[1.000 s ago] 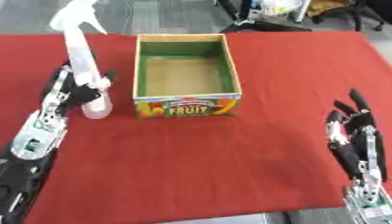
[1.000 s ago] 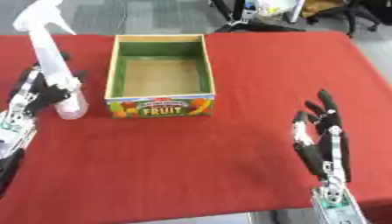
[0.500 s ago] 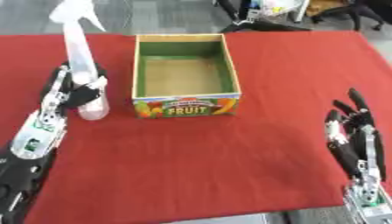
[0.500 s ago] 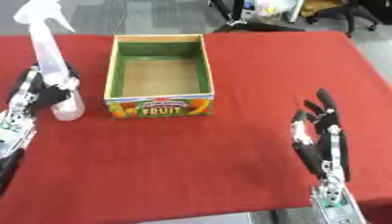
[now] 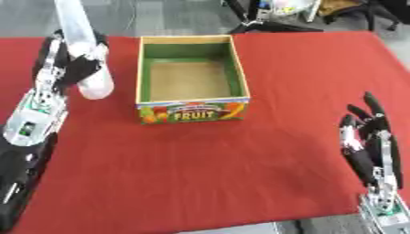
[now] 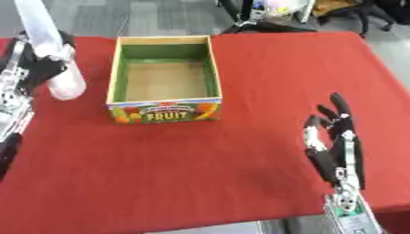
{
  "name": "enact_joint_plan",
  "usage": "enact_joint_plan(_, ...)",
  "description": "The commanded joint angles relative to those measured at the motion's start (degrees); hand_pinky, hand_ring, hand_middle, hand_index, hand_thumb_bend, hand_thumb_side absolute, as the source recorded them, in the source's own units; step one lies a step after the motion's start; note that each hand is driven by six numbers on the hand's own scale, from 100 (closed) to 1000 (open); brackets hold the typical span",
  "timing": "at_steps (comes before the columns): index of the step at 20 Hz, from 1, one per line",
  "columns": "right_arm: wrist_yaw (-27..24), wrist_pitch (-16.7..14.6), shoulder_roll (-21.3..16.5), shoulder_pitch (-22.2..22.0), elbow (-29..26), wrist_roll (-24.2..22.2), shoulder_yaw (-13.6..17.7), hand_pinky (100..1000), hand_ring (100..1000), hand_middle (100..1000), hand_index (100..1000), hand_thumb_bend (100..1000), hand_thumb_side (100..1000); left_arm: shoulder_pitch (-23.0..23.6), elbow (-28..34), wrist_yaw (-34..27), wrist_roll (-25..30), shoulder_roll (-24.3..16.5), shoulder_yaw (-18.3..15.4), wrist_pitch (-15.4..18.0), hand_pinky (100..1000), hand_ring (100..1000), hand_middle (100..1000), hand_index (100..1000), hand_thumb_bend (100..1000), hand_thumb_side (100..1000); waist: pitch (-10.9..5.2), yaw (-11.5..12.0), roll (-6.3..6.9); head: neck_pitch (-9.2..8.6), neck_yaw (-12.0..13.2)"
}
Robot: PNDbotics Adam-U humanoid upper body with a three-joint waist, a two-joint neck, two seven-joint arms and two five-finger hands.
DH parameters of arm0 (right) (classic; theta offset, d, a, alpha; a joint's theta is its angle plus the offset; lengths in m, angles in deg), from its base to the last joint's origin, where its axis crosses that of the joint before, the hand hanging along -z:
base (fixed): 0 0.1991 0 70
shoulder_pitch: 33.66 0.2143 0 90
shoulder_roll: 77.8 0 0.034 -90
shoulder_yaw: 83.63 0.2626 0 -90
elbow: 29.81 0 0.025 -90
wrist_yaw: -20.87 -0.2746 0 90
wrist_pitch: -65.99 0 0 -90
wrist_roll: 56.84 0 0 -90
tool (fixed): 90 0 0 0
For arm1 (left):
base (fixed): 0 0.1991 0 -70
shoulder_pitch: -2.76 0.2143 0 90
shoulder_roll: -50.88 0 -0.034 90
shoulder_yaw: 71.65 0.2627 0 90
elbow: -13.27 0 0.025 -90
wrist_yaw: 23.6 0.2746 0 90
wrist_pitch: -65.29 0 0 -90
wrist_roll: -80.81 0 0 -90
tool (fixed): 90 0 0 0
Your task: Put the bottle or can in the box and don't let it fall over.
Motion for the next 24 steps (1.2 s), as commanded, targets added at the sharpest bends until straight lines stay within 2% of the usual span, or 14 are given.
enact_joint_plan(1, -0.3, -0.2, -0.7, 0.7, -0.6, -0.5, -0.3, 798, 870, 1000, 964, 100, 470, -3.9, 0.7, 0.1, 1.6, -1.3, 1.6, -0.4, 371, 824, 380, 559, 100, 164, -0.95, -0.5, 0.07, -0.78, 0.3)
enact_joint_plan(7, -0.7, -0.4, -0.4, 1.5, -0.6, -1.4, -1.2, 798, 869, 1000, 964, 100, 470, -9.2, -6.0, 1.4, 5.2, 1.7, 4.5, 0.4, 395, 851, 391, 570, 100, 143, -0.65, -2.5, 0.04, -1.22, 0.8)
enact_joint_plan(14, -1.3, -0.5, 0.1, 2.4, -0.6, -2.4, -2.0, 798, 869, 1000, 964, 100, 470, -11.5, -15.8, 0.8, 10.5, 7.1, 5.7, 4.8, 463, 903, 413, 595, 100, 111, -0.36, -4.1, -0.27, -1.64, 1.3)
enact_joint_plan(16, -1.4, -0.5, 0.2, 2.6, -0.6, -2.5, -2.1, 798, 869, 1000, 964, 100, 470, -11.5, -17.4, 1.0, 11.0, 8.1, 5.8, 6.0, 525, 940, 453, 625, 100, 100, -0.36, -4.4, -0.33, -1.68, 1.4)
enact_joint_plan(17, -1.4, -0.5, 0.2, 2.6, -0.6, -2.6, -2.1, 798, 869, 1000, 964, 100, 470, -11.5, -17.8, 1.3, 11.2, 8.3, 5.9, 6.6, 612, 999, 516, 670, 100, 100, -0.37, -4.5, -0.34, -1.68, 1.3)
enact_joint_plan(18, -1.4, -0.5, 0.2, 2.7, -0.6, -2.6, -2.1, 798, 868, 1000, 964, 100, 470, -11.4, -17.9, 2.0, 11.4, 8.4, 6.0, 7.1, 659, 1000, 562, 700, 170, 100, -0.39, -4.6, -0.33, -1.66, 1.3)
enact_joint_plan(19, -1.4, -0.5, 0.3, 2.7, -0.6, -2.6, -2.1, 798, 868, 1000, 964, 100, 470, -11.2, -17.8, 2.8, 11.4, 8.4, 6.1, 7.6, 752, 1000, 672, 758, 358, 161, -0.42, -4.6, -0.31, -1.67, 1.2)
enact_joint_plan(21, -1.4, -0.5, 0.3, 2.8, -0.6, -2.6, -2.1, 798, 868, 1000, 964, 100, 470, -10.9, -17.5, 4.4, 11.1, 8.2, 6.1, 8.6, 854, 1000, 828, 844, 714, 395, -0.48, -4.5, -0.30, -1.68, 1.1)
enact_joint_plan(24, -1.4, -0.5, 0.3, 2.7, -0.6, -2.5, -2.0, 798, 868, 1000, 964, 100, 470, -10.4, -16.5, 6.3, 10.6, 7.6, 5.9, 10.0, 925, 1000, 926, 903, 886, 473, -0.57, -4.4, -0.31, -1.73, 0.8)
